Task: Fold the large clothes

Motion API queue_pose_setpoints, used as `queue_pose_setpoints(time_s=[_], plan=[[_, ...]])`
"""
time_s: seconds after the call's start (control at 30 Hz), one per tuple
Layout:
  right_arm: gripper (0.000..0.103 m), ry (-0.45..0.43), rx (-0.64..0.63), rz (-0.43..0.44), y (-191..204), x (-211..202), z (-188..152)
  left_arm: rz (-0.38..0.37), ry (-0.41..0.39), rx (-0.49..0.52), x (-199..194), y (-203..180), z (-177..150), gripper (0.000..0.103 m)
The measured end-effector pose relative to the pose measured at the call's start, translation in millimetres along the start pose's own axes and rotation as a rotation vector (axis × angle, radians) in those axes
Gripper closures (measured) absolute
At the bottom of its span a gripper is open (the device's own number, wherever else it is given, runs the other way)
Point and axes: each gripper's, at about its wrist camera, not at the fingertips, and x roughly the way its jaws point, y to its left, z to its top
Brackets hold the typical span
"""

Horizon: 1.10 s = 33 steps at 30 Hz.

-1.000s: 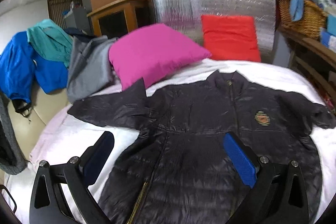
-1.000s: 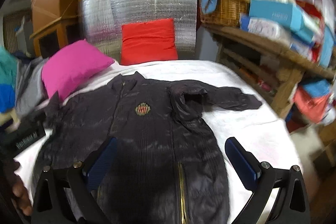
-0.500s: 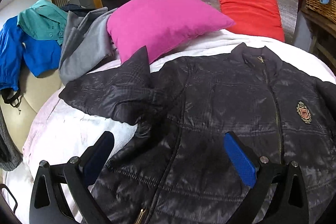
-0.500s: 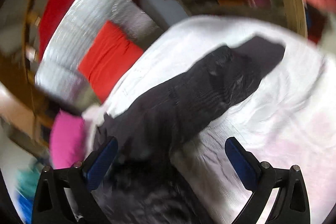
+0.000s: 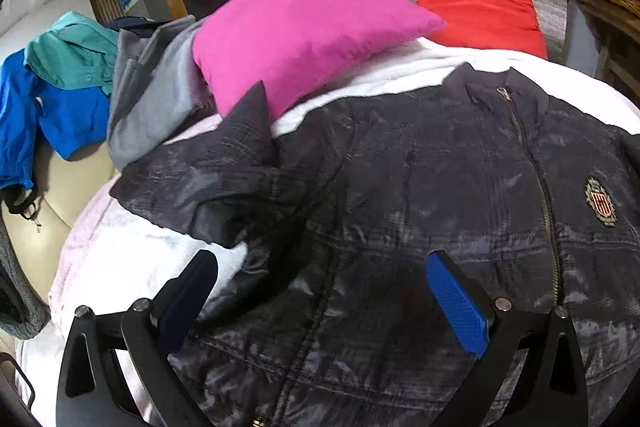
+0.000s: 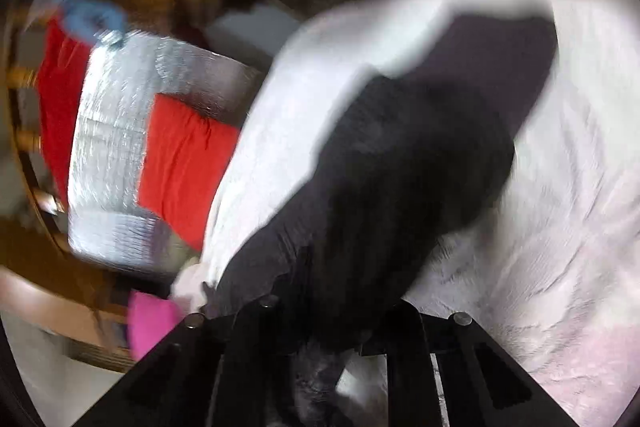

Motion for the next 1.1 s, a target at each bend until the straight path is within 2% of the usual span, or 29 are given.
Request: queue_pose_setpoints(time_s=[0.1,0.23,0.4,0.47,0.57,0.6,0.63,0.67,0.7,0.77,0.87,0.97,1.1], plan=[[0.086,-0.079,-0.172,0.059,48.3,-28.9,-13.0,0.014,-0.014,-0.025,-2.9,11.8,3.6,0.0],[0.086,-0.039,-0.34,0.165,104.4,-45.9,-51.7,0.036,-0.014,-0.078,-4.2,34.1,6.2,0.0],[0.086,0.145,-0.44,0.239,145.7,-27.5,-114.7,0.064,0.0,-0.134,-3.0,60.2,3.0,0.0],[0.083,0.263,-0.429,0.271,157.0,-9.5,-144.1,0.067,0.007,-0.147,-2.7,66.9,0.9,0.0],[0.081,0.382,-0.405,0.263,155.7,9.1,-177.0,0.074,0.013,-0.152,-2.1,71.2,-2.6,0.0],[0.068,0.422,-0.397,0.255,156.7,16.7,-188.0,0.07,0.015,-0.152,-2.5,71.4,-3.5,0.0],[0.041,0.464,-0.386,0.237,156.6,22.7,-198.4,0.064,0.017,-0.152,-2.7,71.0,-3.7,0.0],[0.027,0.495,-0.37,0.225,155.5,22.6,-208.9,0.061,0.017,-0.15,-3.9,69.9,-3.9,0.0],[0.02,0.511,-0.352,0.229,150.4,23.4,-211.9,0.056,0.017,-0.147,-5.3,68.6,-3.9,0.0],[0.02,0.538,-0.315,0.249,137.7,21.2,-215.2,0.04,0.014,-0.14,-8.2,65.0,-3.6,0.0],[0.02,0.528,-0.221,0.254,108.7,-0.8,-197.8,0.021,0.011,-0.127,-12.6,57.5,-3.8,0.0],[0.02,0.471,-0.107,0.274,80.8,-22.9,-167.2,0.004,0.01,-0.123,-15.9,50.5,-3.3,0.0],[0.02,0.346,0.058,0.218,34.3,-37.8,-120.3,-0.013,0.009,-0.107,-18.5,37.4,-2.8,0.0]])
